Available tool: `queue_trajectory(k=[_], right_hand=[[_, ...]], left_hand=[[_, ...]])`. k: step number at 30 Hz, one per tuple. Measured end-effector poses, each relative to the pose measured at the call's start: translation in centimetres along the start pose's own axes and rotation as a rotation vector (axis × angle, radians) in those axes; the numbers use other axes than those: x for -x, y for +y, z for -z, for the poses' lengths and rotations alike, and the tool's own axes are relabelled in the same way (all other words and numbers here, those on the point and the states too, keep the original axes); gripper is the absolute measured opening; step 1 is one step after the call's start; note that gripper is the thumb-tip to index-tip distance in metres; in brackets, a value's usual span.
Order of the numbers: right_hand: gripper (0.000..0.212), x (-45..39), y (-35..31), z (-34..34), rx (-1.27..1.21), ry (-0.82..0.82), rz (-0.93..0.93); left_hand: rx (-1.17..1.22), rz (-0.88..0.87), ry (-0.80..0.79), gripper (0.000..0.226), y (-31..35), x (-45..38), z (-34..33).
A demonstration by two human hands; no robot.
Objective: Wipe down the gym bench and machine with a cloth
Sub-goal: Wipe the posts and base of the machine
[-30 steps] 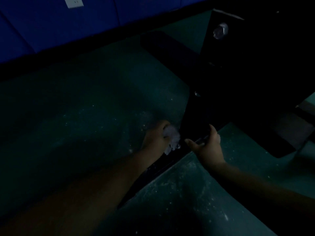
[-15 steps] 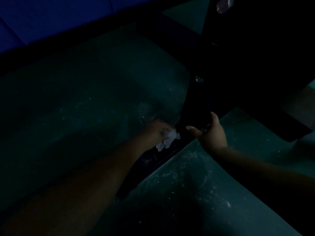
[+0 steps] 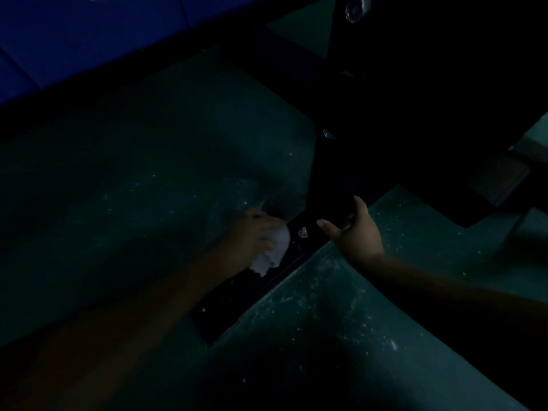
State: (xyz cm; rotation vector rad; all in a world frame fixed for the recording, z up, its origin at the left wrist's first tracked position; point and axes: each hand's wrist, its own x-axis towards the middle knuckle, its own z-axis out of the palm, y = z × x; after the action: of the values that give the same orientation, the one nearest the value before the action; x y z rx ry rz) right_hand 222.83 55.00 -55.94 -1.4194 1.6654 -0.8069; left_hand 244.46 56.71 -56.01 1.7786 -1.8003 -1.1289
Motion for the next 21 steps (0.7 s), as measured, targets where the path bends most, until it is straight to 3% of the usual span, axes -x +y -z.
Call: queue_trajectory(k=[2,5,7,12,15,18,21], right_hand=[[0.087,0.0,0.3,-0.1,0.033,-0.008,0.002],[0.087,-0.1,0.6,-0.2,0.072,-0.007,0.015],[0.089,0.1,1.3,-0.4,0.108,-0.006,0.008],[0.088,1.4,3.1,-0.5,0.23,-0.081,-0.034],[0.088,1.0,3.2,-0.5,0.264,-0.062,-0.012],[0.088,0.6,3.2,-0.8,0.264,-0.047,-0.037],[0.087,0.6,3.5,-1.2,0.284,-0.068,-0.054]], left_hand=[[0.075,-0.007,0.057,0.035,1.7,-0.2,-2.6],[0.443,0.229,0.105,0.014,1.8,-0.6,-4.9],[0.524,0.271,0.09,0.003,1.1,0.0,-5.0],[0.618,0.482,0.039,0.016,-1.8,0.8,-0.6],[0.486,0.362,0.046,0.009,-1.7,1.0,-0.3],[0.358,0.092,0.071,0.032,0.0,1.1,-3.6],[0.419,0.187,0.087,0.03,1.7,0.6,-6.5]])
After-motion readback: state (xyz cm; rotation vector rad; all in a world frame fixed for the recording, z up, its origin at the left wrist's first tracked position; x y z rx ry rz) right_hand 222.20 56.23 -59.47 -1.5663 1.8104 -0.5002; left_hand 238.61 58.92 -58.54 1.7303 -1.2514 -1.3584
